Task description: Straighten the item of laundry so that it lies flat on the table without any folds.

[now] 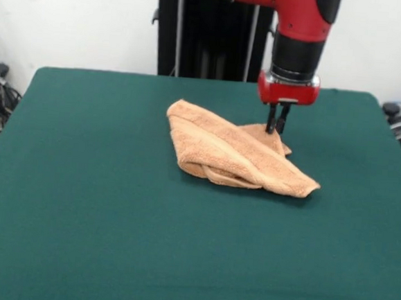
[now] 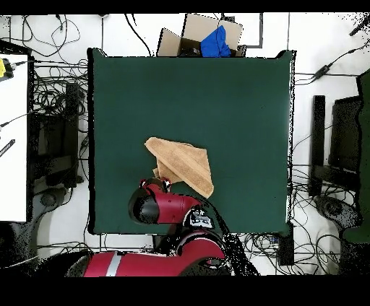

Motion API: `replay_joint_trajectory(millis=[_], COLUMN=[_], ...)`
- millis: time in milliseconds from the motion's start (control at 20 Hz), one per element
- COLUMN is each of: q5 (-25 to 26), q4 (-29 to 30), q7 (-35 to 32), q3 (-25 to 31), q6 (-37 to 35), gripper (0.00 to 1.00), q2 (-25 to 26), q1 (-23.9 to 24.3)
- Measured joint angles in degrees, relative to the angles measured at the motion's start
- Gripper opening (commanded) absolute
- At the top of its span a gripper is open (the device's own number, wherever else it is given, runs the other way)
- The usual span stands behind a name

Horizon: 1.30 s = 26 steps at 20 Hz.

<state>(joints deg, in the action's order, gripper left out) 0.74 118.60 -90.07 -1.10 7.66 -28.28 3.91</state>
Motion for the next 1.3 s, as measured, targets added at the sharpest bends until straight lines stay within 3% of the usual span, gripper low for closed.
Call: replay_joint_trajectory(millis=[450,1300], q5=[0.0,0.04], q4=[0.23,2.55], q7=[0.0,0.0], q3=[0.0,0.69], q6=[0.0,-0.19], gripper=[0.0,0.0], q2=[-0.28,-8.32], q1=[0.0,3.92])
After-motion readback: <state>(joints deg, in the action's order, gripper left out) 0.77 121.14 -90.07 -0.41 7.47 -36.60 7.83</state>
